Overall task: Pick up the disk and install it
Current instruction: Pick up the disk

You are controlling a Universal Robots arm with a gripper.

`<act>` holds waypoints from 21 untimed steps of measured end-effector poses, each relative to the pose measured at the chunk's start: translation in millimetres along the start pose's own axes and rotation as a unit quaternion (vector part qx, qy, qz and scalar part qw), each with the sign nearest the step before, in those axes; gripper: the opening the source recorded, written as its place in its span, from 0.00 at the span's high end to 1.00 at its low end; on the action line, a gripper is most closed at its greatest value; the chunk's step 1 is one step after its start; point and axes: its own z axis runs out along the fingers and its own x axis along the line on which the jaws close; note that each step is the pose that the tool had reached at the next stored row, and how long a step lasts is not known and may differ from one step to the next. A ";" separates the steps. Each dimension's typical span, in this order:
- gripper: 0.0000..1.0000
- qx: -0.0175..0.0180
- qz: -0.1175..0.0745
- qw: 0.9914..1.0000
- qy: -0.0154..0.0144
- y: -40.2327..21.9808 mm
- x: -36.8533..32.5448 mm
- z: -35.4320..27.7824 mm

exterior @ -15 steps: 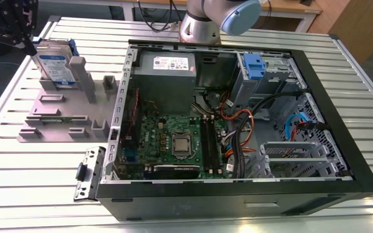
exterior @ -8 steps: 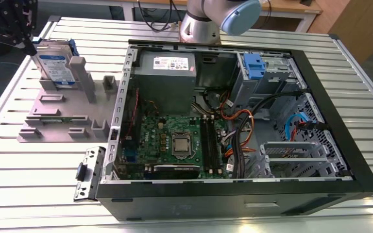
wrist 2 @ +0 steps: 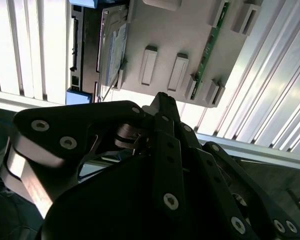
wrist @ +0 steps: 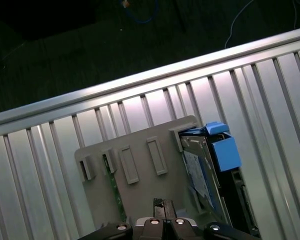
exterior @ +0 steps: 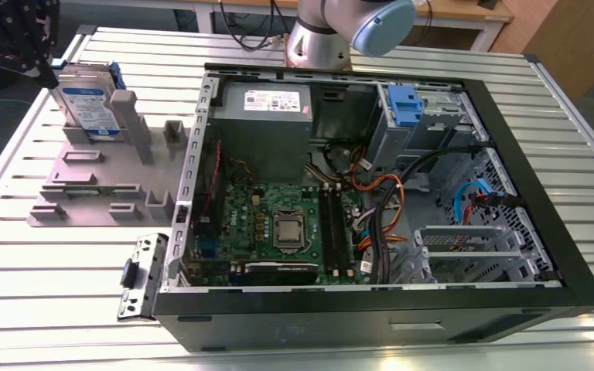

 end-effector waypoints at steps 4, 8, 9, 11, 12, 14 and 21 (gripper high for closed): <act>0.90 0.000 -0.004 1.000 0.000 0.0 0.0 0.0; 0.90 0.000 -0.008 1.000 0.000 0.0 0.0 0.0; 0.90 0.000 -0.010 1.000 0.000 0.0 0.0 0.0; 0.90 0.000 -0.012 1.000 0.000 0.0 0.0 0.0; 0.90 0.000 -0.013 1.000 0.000 0.0 0.0 0.0; 0.90 0.000 -0.016 1.000 0.001 0.0 0.0 0.0; 0.90 -0.001 -0.024 1.000 0.001 0.1 0.0 0.0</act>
